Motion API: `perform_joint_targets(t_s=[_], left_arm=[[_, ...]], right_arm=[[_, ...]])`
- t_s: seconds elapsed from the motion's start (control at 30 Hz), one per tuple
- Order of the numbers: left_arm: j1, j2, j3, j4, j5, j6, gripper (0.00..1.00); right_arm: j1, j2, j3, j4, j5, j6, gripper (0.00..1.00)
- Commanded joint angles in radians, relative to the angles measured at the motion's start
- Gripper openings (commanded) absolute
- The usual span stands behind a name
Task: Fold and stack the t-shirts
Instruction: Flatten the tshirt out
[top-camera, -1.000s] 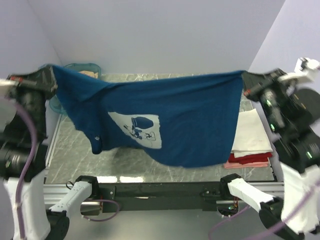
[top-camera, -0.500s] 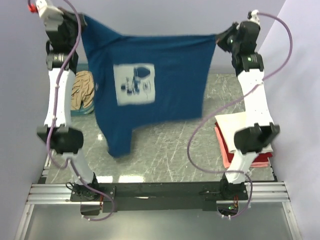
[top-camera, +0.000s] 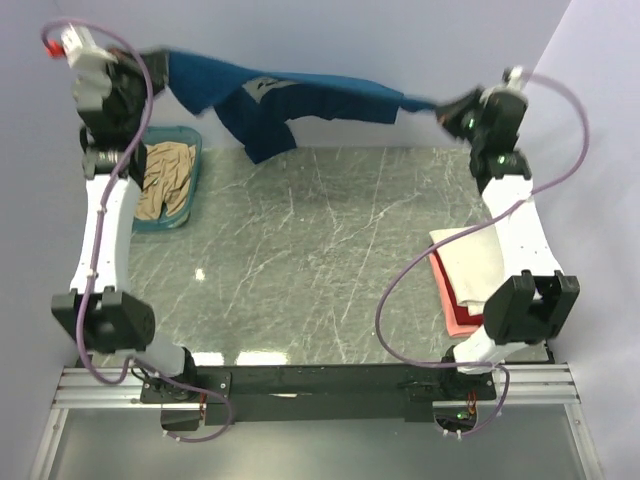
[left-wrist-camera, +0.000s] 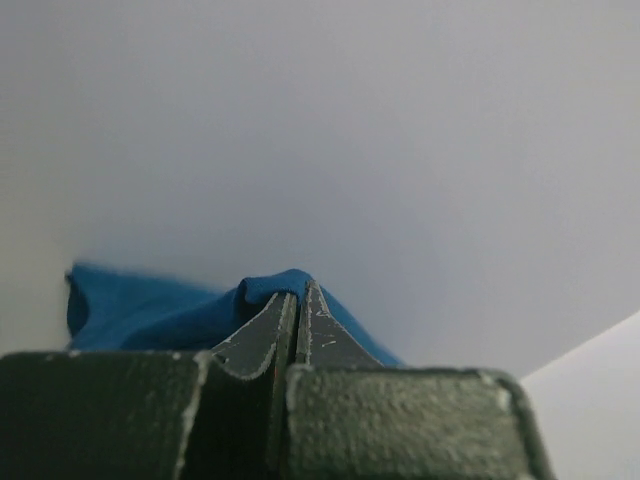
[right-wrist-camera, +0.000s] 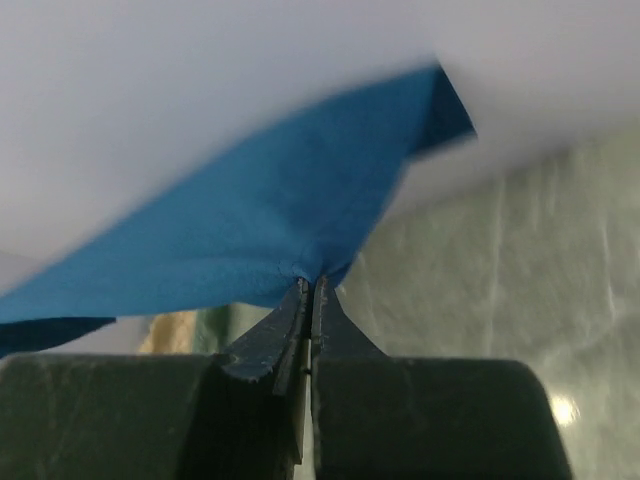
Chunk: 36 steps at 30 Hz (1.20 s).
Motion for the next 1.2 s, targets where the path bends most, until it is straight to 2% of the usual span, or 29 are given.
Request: perform_joint_targets(t_s=[0.0,0.13,0.2,0.27,0.33,0.43,0.63,0.8,1.0,1.17], left_arm=[[0.010,-0.094,-0.256,0.069,0.021,-0.059,0.01],[0.010,-0.241,-0.607,-0.003,-0.035,-0.133,0.01],[0.009,-0.275,-0.707,-0.046,-0.040,-0.165,0.01],[0.009,-0.324,-0.831,-0.167,-0.093,-0.182,0.01],[0.007,-0.390,-0.978,-0.222,-0.104,-0.203,0.01],[0.009,-0.483,-1.115,-0.290,-0.159,-0.232,0.01],[0.009,-0.663,-1.247,-0.505,-0.236,-0.281,0.01],[0.009,-0.793,-1.264,-0.638,-0.295,-0.343,0.01],[0.009,-0.864,-1.263,-0.705,-0.302,-0.358,0.02],[0.009,-0.900,-1.307,-0.719,-0.239,-0.366,0.04]], right_arm=[[-0.034,-0.070,-0.318,0.080,-0.045,0.045,0.00],[-0.036,-0.113,-0.569,0.131,-0.113,0.079,0.00],[-0.036,-0.116,-0.668,0.115,-0.121,0.070,0.00],[-0.037,-0.124,-0.728,0.080,-0.112,0.054,0.00],[-0.034,-0.147,-0.819,0.083,-0.133,0.045,0.00],[-0.036,-0.185,-0.930,0.074,-0.139,0.041,0.00],[-0.036,-0.337,-1.077,-0.010,-0.072,0.007,0.00],[-0.036,-0.415,-1.131,-0.073,-0.040,-0.004,0.00],[-0.036,-0.512,-1.175,-0.135,-0.001,-0.022,0.00],[-0.036,-0.583,-1.197,-0.161,0.029,-0.031,0.00]])
